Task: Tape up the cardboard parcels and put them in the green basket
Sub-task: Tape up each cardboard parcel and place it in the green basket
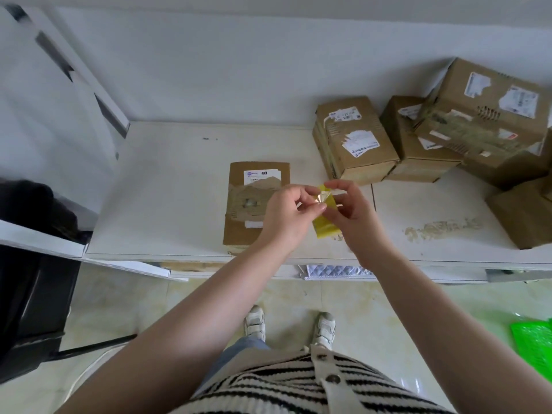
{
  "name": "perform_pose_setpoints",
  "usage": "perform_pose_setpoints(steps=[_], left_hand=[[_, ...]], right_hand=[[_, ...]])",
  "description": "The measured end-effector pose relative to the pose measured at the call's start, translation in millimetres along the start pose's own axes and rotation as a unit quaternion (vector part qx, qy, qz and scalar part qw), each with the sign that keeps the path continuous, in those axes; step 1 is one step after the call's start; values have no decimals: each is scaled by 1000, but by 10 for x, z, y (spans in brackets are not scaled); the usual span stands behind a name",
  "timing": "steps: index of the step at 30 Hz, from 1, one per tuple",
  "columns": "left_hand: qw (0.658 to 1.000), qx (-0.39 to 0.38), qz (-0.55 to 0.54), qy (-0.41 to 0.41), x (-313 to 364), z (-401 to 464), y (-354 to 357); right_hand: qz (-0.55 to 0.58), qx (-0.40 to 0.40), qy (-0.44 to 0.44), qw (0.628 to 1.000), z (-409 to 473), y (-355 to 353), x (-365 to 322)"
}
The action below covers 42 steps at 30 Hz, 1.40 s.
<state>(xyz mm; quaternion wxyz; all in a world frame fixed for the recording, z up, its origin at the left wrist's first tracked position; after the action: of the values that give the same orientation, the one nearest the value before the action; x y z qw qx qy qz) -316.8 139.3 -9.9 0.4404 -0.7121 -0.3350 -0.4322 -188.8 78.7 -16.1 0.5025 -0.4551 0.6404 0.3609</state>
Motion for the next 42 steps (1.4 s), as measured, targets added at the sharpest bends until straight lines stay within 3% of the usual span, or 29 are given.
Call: perform_pose_setpoints(steps=[4,7,12,15,19,24,28,32,37,42], left_hand=[[1000,-23,-10,-7,31,-36,-83],[994,12,97,43,68,7,-160],[989,-18,109,100,163,-13,-157],[977,8,148,153,253,-95,-48],[995,-3,67,79,229,-47,-21],[994,-41,44,87,213,-23,-24],[993,-61,45,95,148,4,-39],[993,-36,43,102,121,11,-13],[983,30,115,137,86,10,36],[972,13,110,207,132,-7,11]], right_hand=[[13,29,0,1000,-41,27,72],[36,42,7,998,-64,21,118],[48,49,-6,998,-50,2,118],[19,83,-23,996,-48,-81,83],[15,105,-14,994,-89,-133,118],[112,56,-13,992,-104,-143,80],[122,43,-13,992,-74,-165,2],[141,48,21,989,-47,-138,-16],[174,72,84,979,-30,-67,-9],[226,88,157,957,-43,-70,24]])
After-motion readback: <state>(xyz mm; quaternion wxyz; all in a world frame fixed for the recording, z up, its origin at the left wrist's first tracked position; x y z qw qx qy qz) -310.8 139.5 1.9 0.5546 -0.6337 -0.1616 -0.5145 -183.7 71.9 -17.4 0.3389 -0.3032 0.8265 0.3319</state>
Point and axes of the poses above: each hand's wrist, its own z-axis towards the middle knuckle, its own y-axis out of the palm, x = y × z, the point moved 3 cm from there along z, towards the middle knuckle, and after that the axes turned 8 degrees about z, right-handed, at the moved point
